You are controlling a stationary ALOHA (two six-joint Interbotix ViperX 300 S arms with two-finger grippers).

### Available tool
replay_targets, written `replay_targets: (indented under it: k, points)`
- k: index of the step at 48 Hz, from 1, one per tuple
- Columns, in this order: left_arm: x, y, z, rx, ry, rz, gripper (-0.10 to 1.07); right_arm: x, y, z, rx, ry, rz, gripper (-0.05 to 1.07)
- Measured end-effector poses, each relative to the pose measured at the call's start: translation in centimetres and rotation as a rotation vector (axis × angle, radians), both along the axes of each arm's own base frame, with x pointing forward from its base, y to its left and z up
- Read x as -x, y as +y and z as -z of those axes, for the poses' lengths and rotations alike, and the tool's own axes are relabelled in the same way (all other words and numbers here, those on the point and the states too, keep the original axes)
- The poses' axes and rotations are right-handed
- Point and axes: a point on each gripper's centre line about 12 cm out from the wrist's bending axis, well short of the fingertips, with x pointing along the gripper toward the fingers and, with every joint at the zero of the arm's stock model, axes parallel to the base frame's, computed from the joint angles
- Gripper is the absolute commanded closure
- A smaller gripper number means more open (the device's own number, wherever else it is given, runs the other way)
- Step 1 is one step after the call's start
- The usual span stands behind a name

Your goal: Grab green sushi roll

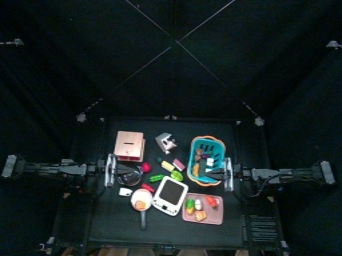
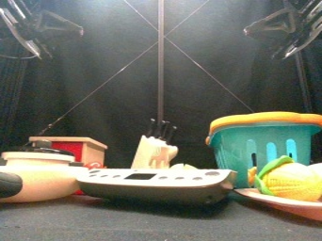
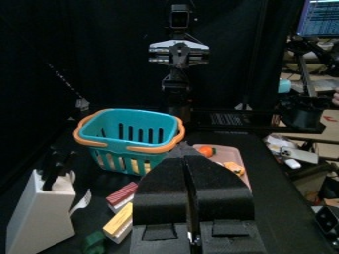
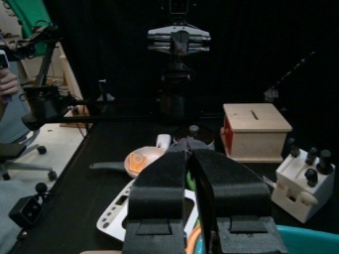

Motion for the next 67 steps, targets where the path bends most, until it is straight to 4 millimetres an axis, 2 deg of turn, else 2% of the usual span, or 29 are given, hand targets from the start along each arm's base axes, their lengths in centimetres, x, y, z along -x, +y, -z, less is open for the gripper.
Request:
replay_targets:
  k: [5, 11, 14, 19, 25, 33, 39, 48, 54, 60, 67]
  points:
    - [-0.2, 0.0, 0.2, -0.003, 0.011, 0.0, 0.91, -0.7, -0.3, 0.1, -0.074, 0.022, 0.016, 0.99]
    - [-0.7, 0.0, 0.5, -0.003, 0.028, -0.001, 0.85, -2.5, -1.2, 0.0, -0.272, 0.065, 0.061, 0.96]
    - [-1.2, 0.0, 0.3, -0.002, 0.029, 0.001, 0.82, -3.8, -1.9, -0.4, -0.432, 0.096, 0.098, 0.96]
    - [-2.1, -0.1, 0.4, -0.002, 0.049, 0.003, 0.77, -5.6, -3.2, -0.8, -0.645, 0.183, 0.157, 0.96]
    - [-2.4, -0.1, 0.7, 0.001, 0.063, 0.004, 0.73, -6.8, -4.4, -1.9, -0.795, 0.334, 0.203, 0.96]
    - [-2.4, -0.2, 0.7, 0.003, 0.063, 0.007, 0.73, -5.8, -6.0, -2.5, -1.001, 0.523, 0.292, 0.96]
    - [-2.4, -0.2, 0.7, 0.001, 0.063, 0.01, 0.73, -4.3, -7.4, -1.5, -1.149, 0.598, 0.426, 0.96]
    - [-2.4, -0.2, 0.7, 0.001, 0.063, 0.01, 0.73, -2.0, -8.3, 0.1, -1.208, 0.702, 0.653, 0.96]
    - [-2.4, -0.2, 0.7, 0.001, 0.061, 0.01, 0.73, -1.4, -8.0, 2.0, -1.206, 0.759, 0.757, 0.96]
    - [-2.3, -0.2, 0.8, 0.001, 0.064, 0.01, 0.73, -1.6, -6.9, 3.9, -1.187, 0.816, 0.793, 0.95]
    - [-2.3, -0.2, 0.9, 0.001, 0.066, 0.009, 0.73, -2.0, -6.1, 5.4, -1.18, 0.86, 0.811, 0.87]
